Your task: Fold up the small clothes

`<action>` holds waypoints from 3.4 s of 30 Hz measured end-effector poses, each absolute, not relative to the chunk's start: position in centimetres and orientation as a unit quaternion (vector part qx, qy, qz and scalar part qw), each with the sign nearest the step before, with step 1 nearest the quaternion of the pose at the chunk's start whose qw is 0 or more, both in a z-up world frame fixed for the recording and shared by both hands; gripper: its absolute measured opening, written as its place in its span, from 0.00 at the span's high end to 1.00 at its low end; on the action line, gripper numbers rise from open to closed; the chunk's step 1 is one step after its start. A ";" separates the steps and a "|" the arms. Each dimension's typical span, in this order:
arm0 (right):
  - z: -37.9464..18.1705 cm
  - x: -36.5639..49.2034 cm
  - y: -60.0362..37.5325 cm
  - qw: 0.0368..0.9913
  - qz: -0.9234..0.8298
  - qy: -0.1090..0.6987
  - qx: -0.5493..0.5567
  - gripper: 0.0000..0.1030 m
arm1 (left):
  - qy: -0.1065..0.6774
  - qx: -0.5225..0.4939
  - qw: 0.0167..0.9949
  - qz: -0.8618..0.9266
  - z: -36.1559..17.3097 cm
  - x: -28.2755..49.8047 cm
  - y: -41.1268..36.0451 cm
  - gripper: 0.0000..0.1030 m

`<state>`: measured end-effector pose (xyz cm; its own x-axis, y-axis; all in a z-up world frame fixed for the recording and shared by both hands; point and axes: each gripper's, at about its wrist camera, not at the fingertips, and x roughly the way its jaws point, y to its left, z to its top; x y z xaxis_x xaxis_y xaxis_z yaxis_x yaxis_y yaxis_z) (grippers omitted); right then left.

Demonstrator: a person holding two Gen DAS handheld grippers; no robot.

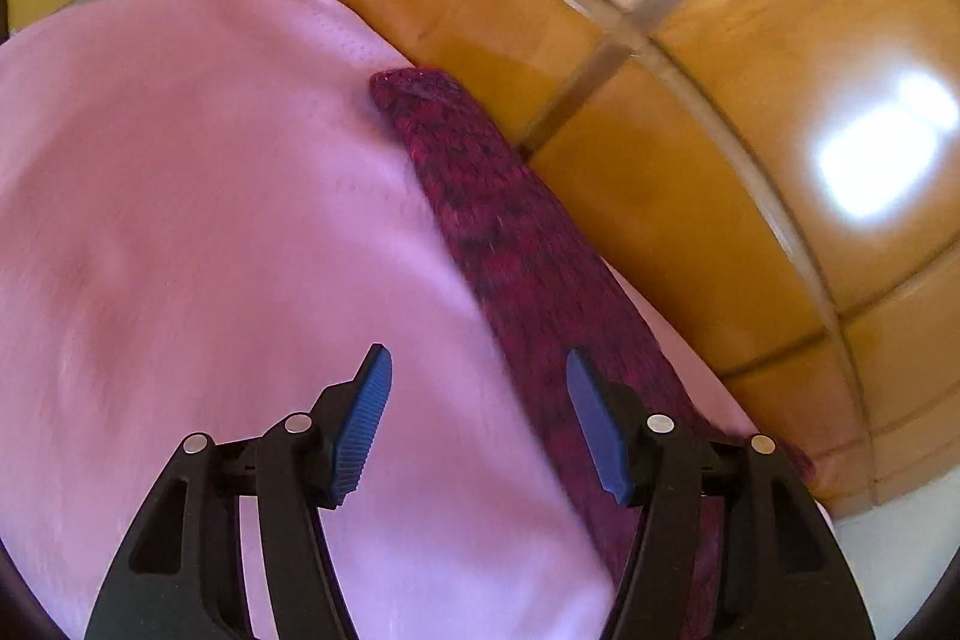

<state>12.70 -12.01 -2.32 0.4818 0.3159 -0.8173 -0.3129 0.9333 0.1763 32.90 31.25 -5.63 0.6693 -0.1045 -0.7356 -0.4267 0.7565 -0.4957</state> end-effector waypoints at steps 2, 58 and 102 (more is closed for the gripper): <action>-2.8 12.5 -11.6 0.865 0.187 0.466 0.007 0.33 | 0.397 -0.349 0.842 0.107 -6.6 35.4 32.3 0.43; -0.7 4.6 -29.2 0.869 -0.006 0.483 0.108 0.32 | 0.475 -0.223 0.843 -0.123 -7.6 5.0 13.2 0.53; -3.1 8.8 -57.3 0.791 -0.208 0.286 0.499 0.91 | 0.491 -0.064 0.859 -0.133 -6.4 11.0 -0.6 0.57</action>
<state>8.79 -57.28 -3.05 0.7501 -0.0426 -0.6600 0.6140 0.4155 0.6711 11.05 -0.60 -6.35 0.4835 -0.2908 -0.8256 0.1659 0.9565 -0.2398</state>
